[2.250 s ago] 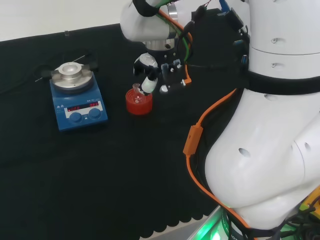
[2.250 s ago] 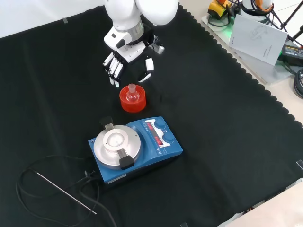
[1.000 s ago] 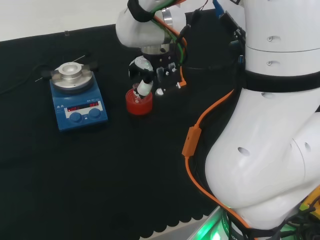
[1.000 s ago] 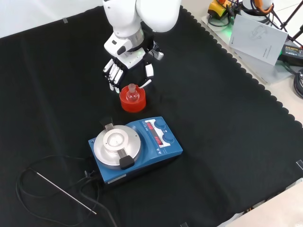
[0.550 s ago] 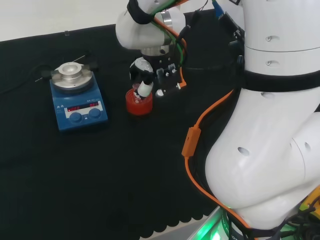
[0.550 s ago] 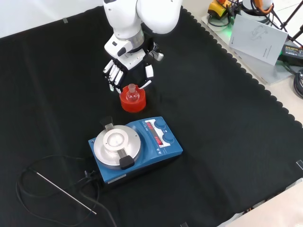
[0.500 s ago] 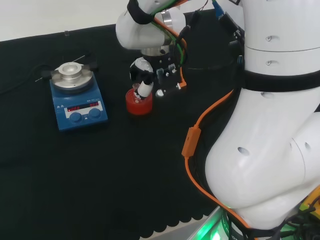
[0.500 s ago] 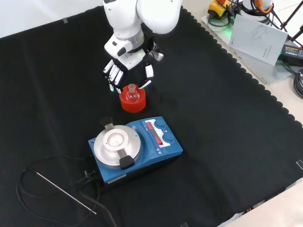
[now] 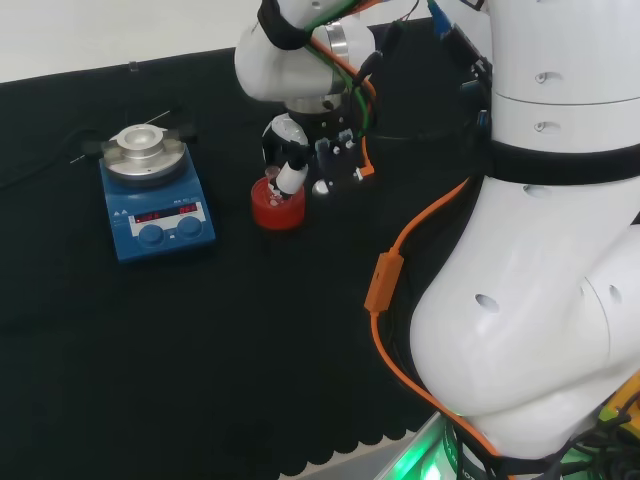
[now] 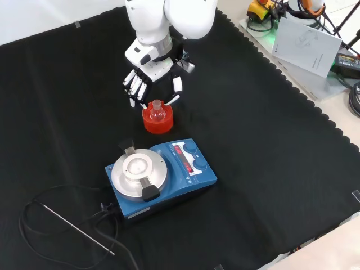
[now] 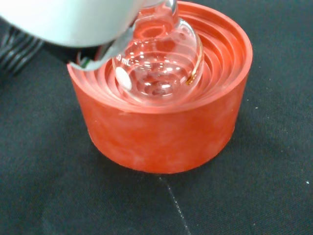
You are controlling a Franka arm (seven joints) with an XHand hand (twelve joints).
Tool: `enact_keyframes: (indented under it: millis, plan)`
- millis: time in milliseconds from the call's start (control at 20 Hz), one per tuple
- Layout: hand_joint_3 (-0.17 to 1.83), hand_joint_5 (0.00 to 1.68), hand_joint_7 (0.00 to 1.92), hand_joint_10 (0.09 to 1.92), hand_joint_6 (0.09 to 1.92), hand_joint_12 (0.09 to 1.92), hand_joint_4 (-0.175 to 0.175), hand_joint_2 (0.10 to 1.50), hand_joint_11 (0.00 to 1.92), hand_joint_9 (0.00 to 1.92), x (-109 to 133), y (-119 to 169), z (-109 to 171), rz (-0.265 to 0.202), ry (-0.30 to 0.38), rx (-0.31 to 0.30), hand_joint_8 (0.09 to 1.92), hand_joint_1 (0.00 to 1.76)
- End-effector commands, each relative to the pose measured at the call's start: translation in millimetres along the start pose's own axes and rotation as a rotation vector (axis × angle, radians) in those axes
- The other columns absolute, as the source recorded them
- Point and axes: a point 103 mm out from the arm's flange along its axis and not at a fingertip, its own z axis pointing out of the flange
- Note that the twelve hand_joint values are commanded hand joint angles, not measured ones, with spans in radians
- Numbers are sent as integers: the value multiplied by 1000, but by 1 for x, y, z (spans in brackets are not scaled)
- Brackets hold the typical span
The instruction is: Pick up the round-bottom flask.
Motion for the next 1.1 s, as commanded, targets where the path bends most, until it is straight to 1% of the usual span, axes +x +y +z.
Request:
enact_keyframes:
  millis: [50,500,1100]
  plan:
    - [1128,744,493,592,878,1307,-16,399,310,646,0,0,2,1,7,-4,619,1044]
    - [1126,745,496,589,894,1303,-18,403,315,651,-1,1,5,0,3,-7,617,1050]
    - [1115,904,526,588,945,1292,-13,443,362,684,2,2,4,20,-17,-37,621,1050]
